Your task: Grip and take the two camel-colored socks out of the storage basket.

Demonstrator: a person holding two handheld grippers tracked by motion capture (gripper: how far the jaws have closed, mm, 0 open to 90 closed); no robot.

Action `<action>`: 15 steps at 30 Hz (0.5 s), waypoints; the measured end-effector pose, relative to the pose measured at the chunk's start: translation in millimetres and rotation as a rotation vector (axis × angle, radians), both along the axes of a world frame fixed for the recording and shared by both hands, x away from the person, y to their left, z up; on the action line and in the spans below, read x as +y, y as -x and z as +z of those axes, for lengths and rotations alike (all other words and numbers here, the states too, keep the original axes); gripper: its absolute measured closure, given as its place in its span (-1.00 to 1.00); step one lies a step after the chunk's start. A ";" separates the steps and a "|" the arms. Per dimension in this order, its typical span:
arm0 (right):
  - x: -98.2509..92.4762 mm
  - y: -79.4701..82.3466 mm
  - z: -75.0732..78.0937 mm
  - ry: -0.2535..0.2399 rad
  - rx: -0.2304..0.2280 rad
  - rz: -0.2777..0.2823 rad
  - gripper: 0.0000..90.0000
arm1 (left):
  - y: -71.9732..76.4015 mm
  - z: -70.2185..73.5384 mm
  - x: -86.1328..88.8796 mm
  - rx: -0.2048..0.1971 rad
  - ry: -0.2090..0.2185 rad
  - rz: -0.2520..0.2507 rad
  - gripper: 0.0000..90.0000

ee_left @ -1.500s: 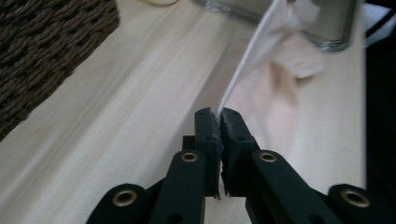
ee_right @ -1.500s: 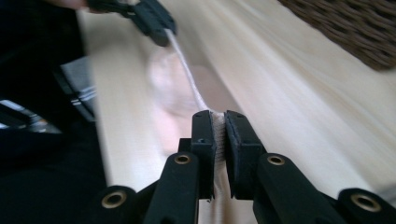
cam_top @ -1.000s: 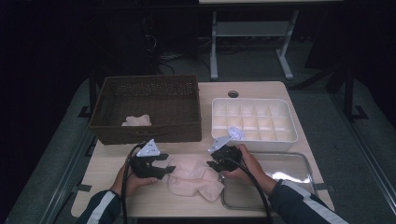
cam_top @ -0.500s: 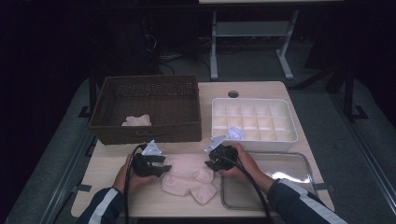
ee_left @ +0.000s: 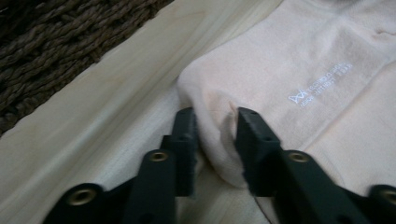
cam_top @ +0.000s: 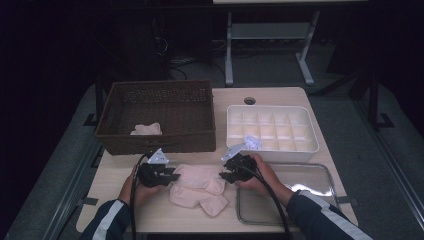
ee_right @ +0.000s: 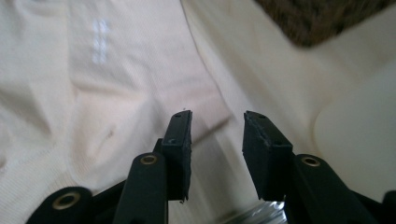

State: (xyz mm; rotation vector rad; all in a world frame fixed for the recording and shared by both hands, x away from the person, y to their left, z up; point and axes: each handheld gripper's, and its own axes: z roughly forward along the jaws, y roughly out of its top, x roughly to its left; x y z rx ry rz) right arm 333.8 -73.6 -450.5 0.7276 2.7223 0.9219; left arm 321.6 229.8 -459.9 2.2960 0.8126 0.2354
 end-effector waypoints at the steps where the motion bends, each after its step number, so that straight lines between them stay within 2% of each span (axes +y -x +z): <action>1: -0.5 -1.0 -3.1 0.004 0.024 -0.008 0.34 | -0.5 0.0 0.8 0.006 0.004 -0.004 0.62; 4: 0.2 -3.0 -7.6 0.004 0.037 -0.005 0.37 | -0.4 -0.4 1.1 0.020 0.015 -0.016 0.79; 6: 1.1 -3.4 -7.2 0.004 0.036 -0.001 0.68 | -0.9 -0.3 1.0 0.015 0.014 -0.018 0.86; 9: 1.6 -3.8 -6.7 0.005 0.047 0.018 0.94 | 0.0 0.9 0.1 0.014 0.020 -0.011 0.89; 10: 1.7 -3.8 -6.5 0.007 0.049 0.021 0.99 | 0.3 2.2 0.3 0.011 0.036 -0.010 0.89; 13: 0.1 -3.7 -4.7 0.010 0.037 0.013 1.00 | 2.3 9.4 0.8 -0.011 0.069 -0.012 0.90; 14: -1.2 -3.4 -2.4 -0.016 0.051 0.005 0.94 | 3.2 11.4 0.5 -0.014 0.078 -0.020 0.90; 15: -3.1 -2.4 1.7 -0.038 0.049 -0.011 0.79 | 4.0 11.8 0.0 -0.011 0.085 -0.019 0.89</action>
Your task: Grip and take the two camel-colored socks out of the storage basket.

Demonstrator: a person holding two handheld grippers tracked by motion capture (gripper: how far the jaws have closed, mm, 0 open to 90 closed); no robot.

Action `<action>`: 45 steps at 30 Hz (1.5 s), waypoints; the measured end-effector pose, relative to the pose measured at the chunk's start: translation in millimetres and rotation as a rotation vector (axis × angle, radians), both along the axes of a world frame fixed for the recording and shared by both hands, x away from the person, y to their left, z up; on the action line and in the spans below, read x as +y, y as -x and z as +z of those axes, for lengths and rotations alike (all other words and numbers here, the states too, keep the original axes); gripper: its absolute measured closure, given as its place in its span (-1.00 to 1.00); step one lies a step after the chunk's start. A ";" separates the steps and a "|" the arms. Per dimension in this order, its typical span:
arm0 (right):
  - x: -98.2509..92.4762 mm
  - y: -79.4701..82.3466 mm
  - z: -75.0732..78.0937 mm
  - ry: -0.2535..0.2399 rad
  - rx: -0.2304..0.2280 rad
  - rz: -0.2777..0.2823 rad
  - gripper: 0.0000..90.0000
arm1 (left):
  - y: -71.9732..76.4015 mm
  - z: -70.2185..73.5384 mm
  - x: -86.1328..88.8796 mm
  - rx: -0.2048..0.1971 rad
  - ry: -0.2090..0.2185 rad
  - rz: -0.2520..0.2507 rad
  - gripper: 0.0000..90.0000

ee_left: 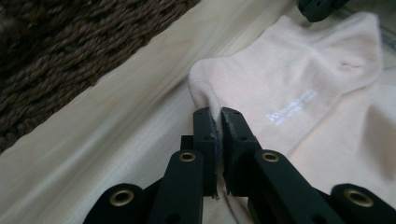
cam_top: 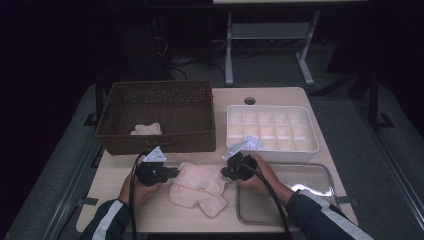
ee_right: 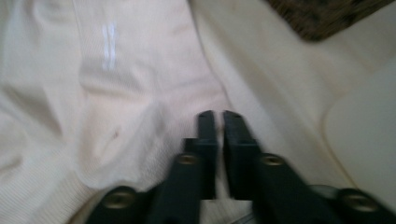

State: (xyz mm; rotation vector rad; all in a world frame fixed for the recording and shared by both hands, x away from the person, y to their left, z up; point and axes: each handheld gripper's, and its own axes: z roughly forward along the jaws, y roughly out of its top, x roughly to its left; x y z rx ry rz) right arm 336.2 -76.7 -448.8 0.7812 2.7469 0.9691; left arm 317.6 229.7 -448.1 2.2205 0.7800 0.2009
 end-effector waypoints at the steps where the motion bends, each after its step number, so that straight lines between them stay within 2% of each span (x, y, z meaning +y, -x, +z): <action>1: -0.8 1.0 2.5 -0.010 -0.007 -0.006 0.75 | 0.4 0.2 0.1 0.006 0.000 -0.006 0.89; 4: -3.2 8.6 12.0 -0.067 -0.009 -0.012 0.58 | 2.5 -2.4 -0.7 0.023 -0.006 -0.029 0.89; 6: -3.1 12.1 13.7 -0.083 -0.005 -0.007 0.55 | 4.1 -3.2 -1.2 0.024 -0.006 -0.037 0.89; 8: -1.3 21.2 15.3 -0.062 -0.019 0.035 0.38 | 6.8 -3.2 -1.1 0.025 -0.007 -0.045 0.89; 9: -0.1 21.8 14.0 -0.062 -0.009 0.040 0.35 | 7.5 -3.5 -1.4 0.027 -0.002 -0.041 0.89; 11: 1.5 20.9 8.5 -0.029 -0.015 0.047 0.31 | 8.4 -4.0 -1.5 0.035 -0.003 -0.043 0.89; 14: 2.7 17.1 -1.9 0.016 -0.017 0.040 0.35 | 7.6 -4.9 -1.2 0.030 -0.022 -0.052 0.89; 16: 2.2 14.0 -9.3 0.038 -0.010 0.042 0.49 | 7.4 -6.5 -2.0 0.038 -0.016 -0.045 0.89; 17: 2.1 14.0 -9.4 0.026 -0.003 0.035 0.59 | 7.4 -6.8 -2.2 0.041 -0.016 -0.042 0.89; 19: 3.6 14.8 -8.3 0.038 -0.006 0.055 0.81 | 6.9 -6.9 -2.3 0.038 -0.015 -0.041 0.89; 21: 4.6 16.8 -7.8 0.038 -0.010 0.056 0.87 | 7.0 -5.7 -2.4 0.028 -0.016 -0.037 0.90; 22: 4.0 16.2 -6.6 0.043 -0.016 0.062 0.88 | 6.7 -1.3 -1.2 0.009 0.003 -0.035 0.90; 24: 1.2 16.8 -0.9 0.014 -0.013 0.050 0.89 | 8.0 6.6 0.7 -0.012 0.026 -0.031 0.91; 26: -3.5 18.9 9.8 -0.020 -0.023 0.044 0.89 | 10.5 16.9 3.6 -0.022 0.071 -0.030 0.91; 27: -3.5 18.9 9.8 -0.020 -0.023 0.044 0.89 | 10.5 16.9 3.6 -0.022 0.071 -0.030 0.91; 28: -8.0 25.3 22.5 -0.057 -0.016 0.043 0.88 | 14.7 27.0 7.0 -0.024 0.112 -0.024 0.91; 30: -11.1 32.2 30.6 -0.081 -0.011 0.048 0.89 | 21.1 36.1 10.8 -0.028 0.143 -0.025 0.91; 31: -12.8 36.8 34.0 -0.087 -0.010 0.054 0.88 | 24.6 39.3 12.6 -0.025 0.155 -0.026 0.91; 33: -15.5 47.1 37.3 -0.117 0.030 0.051 0.89 | 32.5 40.6 14.4 -0.005 0.186 -0.026 0.91; 35: -18.1 56.3 36.4 -0.118 0.054 0.059 0.88 | 39.5 34.6 13.8 0.033 0.198 -0.034 0.91; 36: -19.0 60.4 35.3 -0.128 0.081 0.061 0.88 | 42.7 30.1 12.6 0.048 0.189 -0.041 0.91; 38: -18.4 68.2 29.8 -0.112 0.104 0.067 0.88 | 47.4 19.7 9.0 0.088 0.160 -0.053 0.91; 39: -18.4 68.2 29.8 -0.112 0.104 0.067 0.88 | 47.4 19.7 9.0 0.088 0.160 -0.053 0.90; 40: -15.9 73.2 19.0 -0.077 0.131 0.086 0.88 | 49.0 8.5 5.1 0.124 0.111 -0.058 0.90; 42: -13.6 74.7 13.4 -0.070 0.149 0.080 0.88 | 47.8 2.4 2.3 0.132 0.071 -0.063 0.89; 43: -13.6 74.7 13.4 -0.070 0.149 0.080 0.88 | 47.8 2.4 2.3 0.132 0.071 -0.063 0.89; 44: -11.8 74.9 10.8 -0.064 0.150 0.084 0.88 | 46.7 -0.3 0.3 0.123 0.037 -0.058 0.89; 45: -8.1 74.8 5.1 -0.061 0.150 0.077 0.87 | 44.2 -5.4 -1.3 0.116 -0.018 -0.062 0.87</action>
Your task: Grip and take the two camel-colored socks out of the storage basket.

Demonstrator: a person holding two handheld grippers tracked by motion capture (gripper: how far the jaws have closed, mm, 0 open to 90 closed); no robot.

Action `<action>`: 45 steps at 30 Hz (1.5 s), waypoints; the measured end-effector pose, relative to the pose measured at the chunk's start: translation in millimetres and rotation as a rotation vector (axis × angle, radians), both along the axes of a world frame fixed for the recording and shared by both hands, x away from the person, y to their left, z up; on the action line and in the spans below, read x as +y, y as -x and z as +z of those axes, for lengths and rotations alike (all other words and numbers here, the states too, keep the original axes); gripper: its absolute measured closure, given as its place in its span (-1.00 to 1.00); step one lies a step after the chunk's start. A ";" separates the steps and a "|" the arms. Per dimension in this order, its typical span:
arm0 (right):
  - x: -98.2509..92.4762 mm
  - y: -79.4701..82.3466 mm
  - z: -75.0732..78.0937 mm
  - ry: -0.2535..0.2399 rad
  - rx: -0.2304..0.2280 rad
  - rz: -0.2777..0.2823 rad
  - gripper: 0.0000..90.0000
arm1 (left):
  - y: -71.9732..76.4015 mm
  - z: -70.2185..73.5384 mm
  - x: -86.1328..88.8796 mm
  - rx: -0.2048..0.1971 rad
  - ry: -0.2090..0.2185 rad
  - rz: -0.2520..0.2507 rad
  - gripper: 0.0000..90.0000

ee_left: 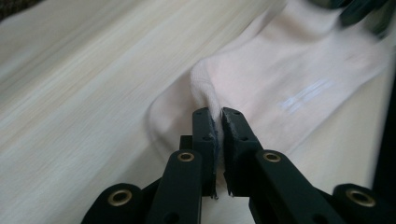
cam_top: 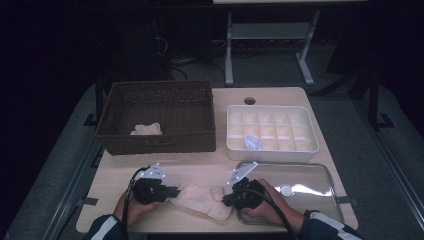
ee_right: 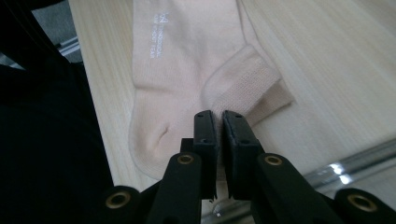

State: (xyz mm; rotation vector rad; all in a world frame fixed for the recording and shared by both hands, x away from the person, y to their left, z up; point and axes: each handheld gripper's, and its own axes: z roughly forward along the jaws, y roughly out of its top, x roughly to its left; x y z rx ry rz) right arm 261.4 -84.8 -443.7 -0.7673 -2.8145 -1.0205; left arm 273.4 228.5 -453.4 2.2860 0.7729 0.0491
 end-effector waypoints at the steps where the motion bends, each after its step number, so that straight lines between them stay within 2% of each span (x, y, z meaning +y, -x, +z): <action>1: 1.0 -0.1 -1.8 0.003 0.004 -0.005 0.87 | -0.9 -1.6 0.1 0.003 -0.002 0.000 0.86; 2: 1.7 -0.7 -4.3 0.006 0.000 -0.006 0.86 | -1.8 -2.6 0.2 -0.005 -0.017 0.001 0.86; 4: 3.6 -1.1 -10.2 0.010 0.012 -0.011 0.86 | -2.7 -3.5 1.2 -0.015 -0.021 0.002 0.84; 8: 6.0 -1.3 -11.3 0.020 -0.019 -0.007 0.86 | -4.2 -3.3 3.2 -0.067 -0.051 -0.002 0.81; 10: 5.8 -3.3 -10.9 0.031 -0.034 -0.012 0.86 | -5.2 -2.5 3.7 -0.061 -0.052 -0.008 0.82; 12: 4.6 -5.8 -10.0 0.052 -0.071 -0.024 0.85 | -6.5 -1.2 4.1 -0.071 -0.047 -0.003 0.82; 14: 3.1 -9.5 -9.2 0.094 -0.149 -0.039 0.85 | -7.0 -0.3 3.3 -0.076 -0.042 -0.010 0.82; 15: 2.2 -12.3 -9.2 0.098 -0.158 -0.043 0.85 | -6.9 -0.4 2.5 -0.077 -0.040 -0.005 0.83; 16: 1.3 -15.5 -9.4 0.093 -0.146 -0.058 0.85 | -7.2 -0.2 2.3 -0.076 -0.043 -0.005 0.83; 18: -0.1 -21.2 -9.7 0.100 -0.158 -0.060 0.85 | -7.3 -0.2 1.8 -0.076 -0.031 -0.006 0.84; 22: -1.7 -23.5 -8.8 0.115 -0.169 -0.073 0.85 | -7.6 2.2 3.6 -0.091 -0.039 -0.005 0.91; 24: -2.1 -23.9 -7.8 0.123 -0.179 -0.079 0.85 | -8.3 3.1 5.4 -0.094 -0.023 0.000 0.92; 27: -3.2 -24.7 -5.4 0.120 -0.196 -0.081 0.85 | -8.7 8.5 8.7 -0.100 0.032 0.023 0.92; 30: -3.8 -24.3 0.8 0.090 -0.201 -0.096 0.85 | -9.5 12.9 11.3 -0.114 0.072 0.049 0.92; 31: -3.6 -24.1 2.8 0.081 -0.203 -0.101 0.85 | -10.3 13.1 11.5 -0.106 0.072 0.045 0.92; 33: -3.0 -25.1 4.6 0.070 -0.198 -0.096 0.85 | -11.2 11.0 10.6 -0.109 0.042 0.041 0.91; 34: -1.9 -25.0 4.4 0.067 -0.198 -0.096 0.84 | -12.1 8.9 10.4 -0.099 0.033 0.043 0.90; 36: 1.1 -25.7 3.2 0.071 -0.207 -0.094 0.81 | -12.0 5.0 9.4 -0.053 0.015 0.018 0.87; 37: 2.8 -26.5 2.0 0.078 -0.210 -0.090 0.75 | -11.6 2.8 8.4 -0.057 -0.012 0.021 0.86; 38: 4.6 -27.2 0.5 0.088 -0.215 -0.089 0.72 | -11.8 0.9 8.3 -0.054 -0.031 0.024 0.82; 39: 6.5 -27.9 -1.3 0.096 -0.209 -0.086 0.64 | -12.3 -0.2 8.3 -0.058 -0.033 0.041 0.72; 40: 7.4 -29.6 -3.9 0.118 -0.212 -0.072 0.53 | -13.3 0.0 8.7 -0.069 -0.043 0.081 0.53; 41: 7.9 -30.5 -5.8 0.137 -0.219 -0.076 0.37 | -14.0 0.7 9.9 -0.072 -0.037 0.115 0.23; 42: 7.9 -30.5 -5.8 0.137 -0.219 -0.076 0.37 | -14.0 0.7 9.9 -0.072 -0.037 0.115 0.12; 43: 6.9 -31.5 -6.5 0.143 -0.229 -0.080 0.32 | -13.8 2.9 12.8 -0.081 0.002 0.126 0.12; 44: 4.4 -31.8 -3.9 0.127 -0.223 -0.084 0.30 | -12.3 5.0 12.9 -0.088 0.021 0.144 -0.04; 45: 2.4 -29.7 2.2 0.077 -0.245 -0.095 0.42 | -9.9 8.4 11.7 -0.096 0.036 0.153 -0.19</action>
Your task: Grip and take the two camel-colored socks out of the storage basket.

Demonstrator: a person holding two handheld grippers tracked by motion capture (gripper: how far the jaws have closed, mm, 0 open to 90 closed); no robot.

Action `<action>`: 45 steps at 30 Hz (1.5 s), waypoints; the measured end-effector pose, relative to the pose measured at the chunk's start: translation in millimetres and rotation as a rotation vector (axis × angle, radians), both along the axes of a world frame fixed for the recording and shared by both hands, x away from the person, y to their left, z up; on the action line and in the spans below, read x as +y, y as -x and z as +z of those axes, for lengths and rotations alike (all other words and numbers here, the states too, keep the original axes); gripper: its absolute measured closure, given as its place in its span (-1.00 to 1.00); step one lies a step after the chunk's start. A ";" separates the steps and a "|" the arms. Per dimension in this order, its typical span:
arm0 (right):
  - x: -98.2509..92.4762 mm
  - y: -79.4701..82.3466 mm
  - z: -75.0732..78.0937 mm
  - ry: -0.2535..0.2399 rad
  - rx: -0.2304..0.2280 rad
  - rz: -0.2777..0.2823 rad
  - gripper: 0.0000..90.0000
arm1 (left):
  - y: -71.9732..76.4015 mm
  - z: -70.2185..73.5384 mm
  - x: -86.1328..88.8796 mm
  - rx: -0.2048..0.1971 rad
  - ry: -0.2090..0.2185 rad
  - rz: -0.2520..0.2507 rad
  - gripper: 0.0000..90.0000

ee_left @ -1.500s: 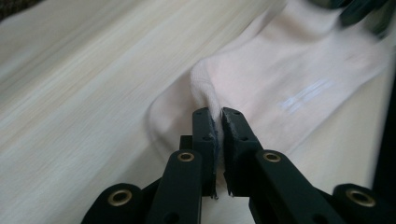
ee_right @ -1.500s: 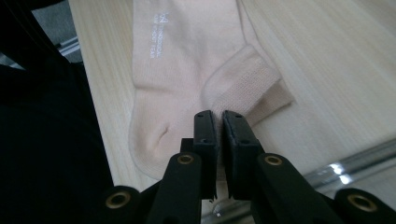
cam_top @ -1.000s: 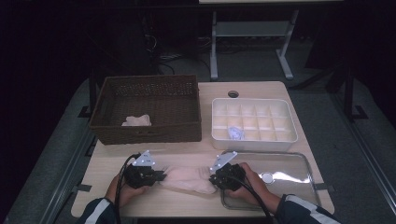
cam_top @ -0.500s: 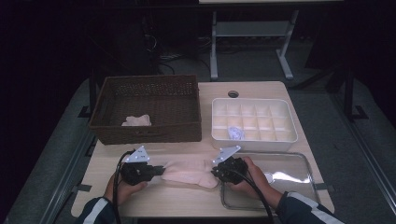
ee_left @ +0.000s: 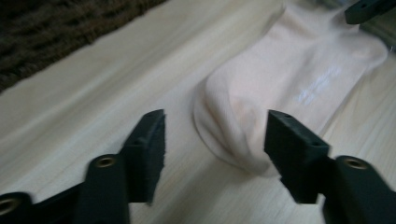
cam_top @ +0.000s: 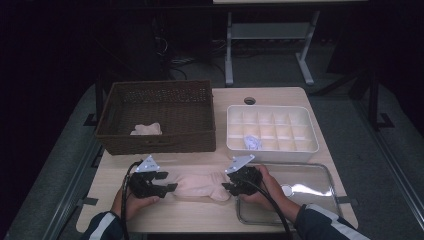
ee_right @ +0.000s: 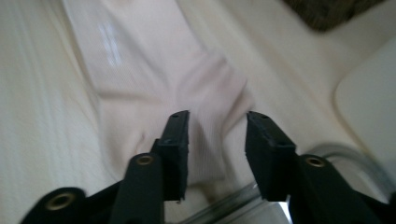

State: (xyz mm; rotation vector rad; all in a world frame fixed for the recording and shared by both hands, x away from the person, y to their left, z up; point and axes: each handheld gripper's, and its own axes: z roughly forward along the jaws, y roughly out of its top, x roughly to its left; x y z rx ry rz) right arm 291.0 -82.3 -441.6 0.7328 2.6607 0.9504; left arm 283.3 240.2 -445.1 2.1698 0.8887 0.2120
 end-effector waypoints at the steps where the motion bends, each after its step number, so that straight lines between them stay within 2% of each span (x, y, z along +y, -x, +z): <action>1: -0.4 2.2 4.4 -0.022 -0.012 0.004 0.53 | 1.3 1.0 -2.3 -0.002 0.018 -0.008 -0.23; 2: -0.6 4.0 7.6 -0.043 -0.025 0.026 0.62 | 2.6 1.4 -5.1 -0.005 0.019 -0.009 -0.26; 4: 2.8 10.2 11.3 -0.077 -0.029 0.076 0.78 | 5.1 0.7 -14.2 -0.010 -0.011 -0.031 -0.27; 5: 6.4 13.1 10.5 -0.057 -0.031 0.112 0.81 | 5.6 -1.7 -18.9 0.000 -0.020 -0.043 -0.27; 7: 14.2 18.7 4.0 -0.037 -0.006 0.160 0.83 | 5.8 -8.0 -27.7 0.000 -0.100 -0.057 -0.23; 8: 17.6 20.6 0.0 -0.015 0.001 0.173 0.83 | 5.3 -11.7 -29.7 0.006 -0.122 -0.064 -0.23; 9: 20.3 21.2 -4.2 0.002 -0.004 0.184 0.81 | 4.5 -15.1 -30.3 0.013 -0.129 -0.068 -0.23; 12: 23.4 18.0 -15.2 0.039 0.009 0.192 0.77 | 2.0 -15.3 -27.9 -0.004 -0.139 -0.063 -0.19; 13: 22.7 17.2 -15.3 0.031 0.015 0.190 0.77 | 0.7 -15.5 -25.2 -0.009 -0.143 -0.055 -0.19; 17: 18.8 18.7 -13.4 0.063 0.021 0.220 0.78 | -5.0 -15.9 -16.0 -0.001 -0.130 -0.020 -0.19; 20: 15.9 17.7 -12.2 0.076 0.028 0.236 0.77 | -7.1 -15.4 -15.2 -0.002 -0.134 -0.022 -0.19; 21: 15.3 17.5 -12.2 0.072 0.034 0.232 0.75 | -7.4 -15.8 -15.0 -0.002 -0.128 -0.025 -0.19; 22: 15.0 17.3 -12.4 0.063 0.038 0.219 0.70 | -7.1 -15.3 -14.6 0.013 -0.113 -0.026 -0.20; 23: 14.9 17.5 -12.3 0.063 0.026 0.220 0.61 | -7.5 -14.6 -12.9 0.020 -0.080 -0.030 -0.21; 24: 14.5 18.1 -11.5 0.058 0.004 0.229 0.51 | -7.3 -13.1 -12.1 0.014 -0.066 -0.029 -0.22; 26: 12.4 17.7 -9.1 0.033 -0.002 0.218 0.54 | -6.4 -6.6 -10.7 -0.021 -0.025 -0.016 -0.24; 28: 9.6 16.4 -3.6 0.004 -0.027 0.191 0.62 | -8.2 -1.5 -10.4 -0.029 0.030 -0.005 -0.28; 29: 8.5 15.6 -0.9 -0.015 -0.039 0.172 0.71 | -9.2 -0.6 -12.0 -0.028 0.032 -0.006 -0.29; 31: 8.9 13.8 2.5 -0.046 -0.047 0.136 0.83 | -12.7 -3.1 -18.0 -0.034 -0.001 -0.025 -0.30; 32: 10.8 12.2 2.8 -0.044 -0.049 0.137 0.88 | -14.0 -4.9 -20.2 -0.025 -0.007 -0.031 -0.30; 35: 18.4 8.6 -2.6 -0.011 -0.076 0.157 0.89 | -20.5 -11.9 -27.4 -0.014 -0.063 -0.037 -0.25; 37: 21.8 3.9 -5.7 -0.009 -0.068 0.143 0.87 | -23.7 -14.8 -29.1 -0.007 -0.083 -0.040 -0.19; 38: 23.3 0.8 -7.5 -0.005 -0.064 0.124 0.87 | -24.8 -16.4 -30.2 -0.014 -0.115 -0.039 -0.13; 40: 25.1 -6.8 -14.3 0.020 -0.058 0.115 0.82 | -25.3 -17.0 -29.3 -0.017 -0.117 -0.042 -0.08; 42: 22.7 -10.8 -18.0 0.036 -0.076 0.131 0.82 | -24.1 -16.4 -28.7 -0.022 -0.127 -0.049 -0.05; 44: 23.0 -9.7 -17.3 0.034 -0.065 0.115 0.82 | -22.7 -16.2 -28.2 -0.026 -0.127 -0.058 0.02; 45: 21.8 -9.8 -16.2 0.061 -0.078 0.116 0.82 | -22.5 -16.2 -27.5 -0.026 -0.127 -0.058 0.06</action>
